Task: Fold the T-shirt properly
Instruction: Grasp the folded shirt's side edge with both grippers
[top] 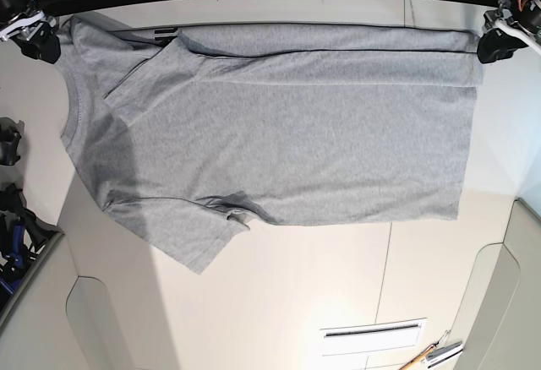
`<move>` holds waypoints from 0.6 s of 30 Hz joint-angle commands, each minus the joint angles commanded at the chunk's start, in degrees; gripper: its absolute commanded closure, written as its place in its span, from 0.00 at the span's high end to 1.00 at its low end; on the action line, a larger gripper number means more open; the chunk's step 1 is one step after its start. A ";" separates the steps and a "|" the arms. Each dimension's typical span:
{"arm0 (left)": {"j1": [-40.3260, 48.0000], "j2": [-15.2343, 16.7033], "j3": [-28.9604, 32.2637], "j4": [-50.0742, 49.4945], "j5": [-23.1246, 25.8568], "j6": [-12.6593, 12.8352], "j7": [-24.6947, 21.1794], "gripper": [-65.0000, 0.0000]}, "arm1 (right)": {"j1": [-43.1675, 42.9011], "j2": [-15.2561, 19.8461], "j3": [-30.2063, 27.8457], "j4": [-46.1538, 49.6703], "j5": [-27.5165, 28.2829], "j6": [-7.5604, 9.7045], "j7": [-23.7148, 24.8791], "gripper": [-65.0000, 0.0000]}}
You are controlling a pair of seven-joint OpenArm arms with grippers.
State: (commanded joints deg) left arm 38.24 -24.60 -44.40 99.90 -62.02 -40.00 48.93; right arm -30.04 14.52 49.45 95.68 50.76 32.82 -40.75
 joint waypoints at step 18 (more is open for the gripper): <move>-19.82 -6.01 1.79 -4.13 6.27 0.71 -1.79 0.69 | 26.99 7.93 -2.73 -8.87 -8.39 -0.50 5.07 0.44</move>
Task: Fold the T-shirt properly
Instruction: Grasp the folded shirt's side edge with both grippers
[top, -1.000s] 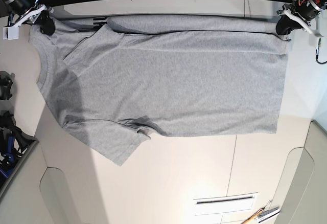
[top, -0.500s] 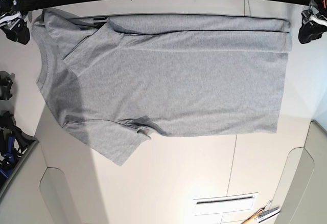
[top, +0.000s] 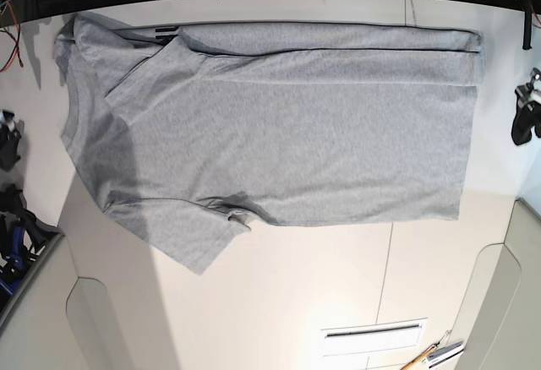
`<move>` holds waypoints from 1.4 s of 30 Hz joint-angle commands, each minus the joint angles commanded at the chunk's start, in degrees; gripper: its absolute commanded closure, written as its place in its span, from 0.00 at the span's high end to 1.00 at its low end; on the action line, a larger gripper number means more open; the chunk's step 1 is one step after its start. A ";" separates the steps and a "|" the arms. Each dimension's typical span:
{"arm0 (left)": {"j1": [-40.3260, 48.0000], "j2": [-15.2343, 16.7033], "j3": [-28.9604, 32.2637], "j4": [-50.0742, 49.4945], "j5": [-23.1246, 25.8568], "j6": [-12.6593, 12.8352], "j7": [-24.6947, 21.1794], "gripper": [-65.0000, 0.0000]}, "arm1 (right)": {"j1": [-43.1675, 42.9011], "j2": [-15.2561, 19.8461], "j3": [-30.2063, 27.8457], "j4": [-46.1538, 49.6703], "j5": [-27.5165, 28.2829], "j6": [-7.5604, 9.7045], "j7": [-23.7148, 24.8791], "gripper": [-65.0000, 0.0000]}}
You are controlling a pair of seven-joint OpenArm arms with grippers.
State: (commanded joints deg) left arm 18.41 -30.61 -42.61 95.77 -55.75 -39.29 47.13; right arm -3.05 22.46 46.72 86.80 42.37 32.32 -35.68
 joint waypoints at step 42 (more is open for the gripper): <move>-40.30 2.51 29.64 -53.31 12.33 0.02 -2.56 0.69 | 29.70 -3.52 -28.55 -45.57 -17.94 0.07 12.92 0.61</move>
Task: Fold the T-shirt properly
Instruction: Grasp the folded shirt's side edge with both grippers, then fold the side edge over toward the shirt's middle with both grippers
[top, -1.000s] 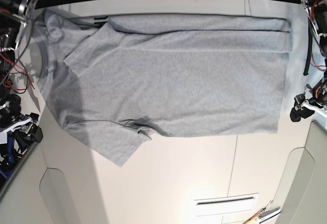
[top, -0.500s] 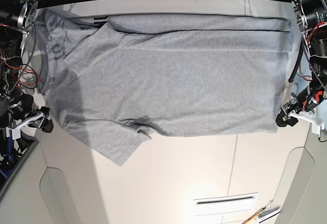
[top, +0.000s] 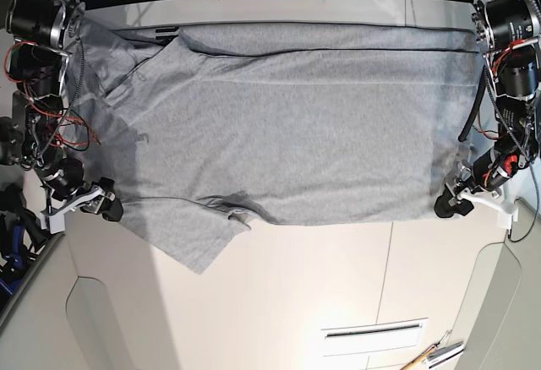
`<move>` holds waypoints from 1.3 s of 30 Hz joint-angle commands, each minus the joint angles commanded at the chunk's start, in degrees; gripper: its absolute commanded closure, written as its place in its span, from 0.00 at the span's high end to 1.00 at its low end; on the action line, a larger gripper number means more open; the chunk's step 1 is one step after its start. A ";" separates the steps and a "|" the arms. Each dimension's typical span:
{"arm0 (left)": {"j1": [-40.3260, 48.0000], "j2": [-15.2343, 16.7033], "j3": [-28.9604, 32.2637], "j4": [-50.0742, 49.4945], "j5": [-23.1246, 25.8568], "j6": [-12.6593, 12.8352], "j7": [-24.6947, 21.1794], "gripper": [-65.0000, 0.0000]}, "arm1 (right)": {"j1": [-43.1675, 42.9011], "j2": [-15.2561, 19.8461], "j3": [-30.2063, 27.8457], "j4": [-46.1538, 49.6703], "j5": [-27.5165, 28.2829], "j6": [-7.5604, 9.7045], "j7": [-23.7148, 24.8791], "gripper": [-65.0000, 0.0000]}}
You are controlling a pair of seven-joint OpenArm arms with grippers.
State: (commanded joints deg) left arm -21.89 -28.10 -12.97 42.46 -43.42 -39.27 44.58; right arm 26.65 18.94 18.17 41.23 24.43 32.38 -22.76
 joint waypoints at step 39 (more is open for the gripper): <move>6.93 -11.17 -0.02 17.97 -22.10 -0.73 21.33 0.00 | -15.91 7.08 0.24 30.82 14.71 1.92 -17.16 0.00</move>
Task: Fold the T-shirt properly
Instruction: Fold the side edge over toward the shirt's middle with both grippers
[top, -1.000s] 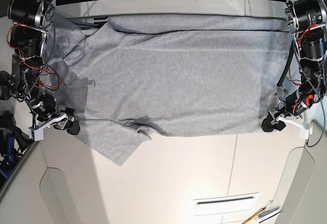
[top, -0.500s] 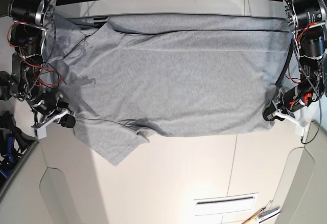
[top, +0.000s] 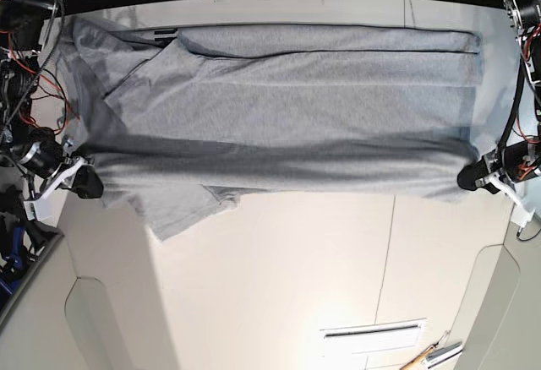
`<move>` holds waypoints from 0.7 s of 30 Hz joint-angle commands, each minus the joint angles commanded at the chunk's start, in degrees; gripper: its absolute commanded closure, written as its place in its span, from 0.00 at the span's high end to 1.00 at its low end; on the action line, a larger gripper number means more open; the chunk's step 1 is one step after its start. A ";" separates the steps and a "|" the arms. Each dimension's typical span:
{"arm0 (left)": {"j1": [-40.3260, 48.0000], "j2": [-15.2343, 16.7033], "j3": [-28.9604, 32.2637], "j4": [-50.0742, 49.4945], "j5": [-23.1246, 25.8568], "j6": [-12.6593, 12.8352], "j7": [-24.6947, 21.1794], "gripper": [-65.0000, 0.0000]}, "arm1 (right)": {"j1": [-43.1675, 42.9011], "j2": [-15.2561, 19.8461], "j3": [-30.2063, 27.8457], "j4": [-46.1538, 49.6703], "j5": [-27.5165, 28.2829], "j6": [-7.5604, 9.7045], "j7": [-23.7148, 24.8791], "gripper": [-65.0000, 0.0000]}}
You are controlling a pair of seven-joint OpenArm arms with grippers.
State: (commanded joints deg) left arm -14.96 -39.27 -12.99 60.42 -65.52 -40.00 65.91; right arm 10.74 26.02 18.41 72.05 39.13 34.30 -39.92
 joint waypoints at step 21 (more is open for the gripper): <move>26.73 -2.45 -8.35 23.65 -1.57 0.00 2.69 0.00 | -18.78 1.42 9.90 12.33 3.74 -0.24 -4.68 0.01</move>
State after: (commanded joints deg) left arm 11.77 -41.71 -21.34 84.07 -67.09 -40.00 68.60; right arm -8.03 27.44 28.32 84.38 42.87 34.06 -44.60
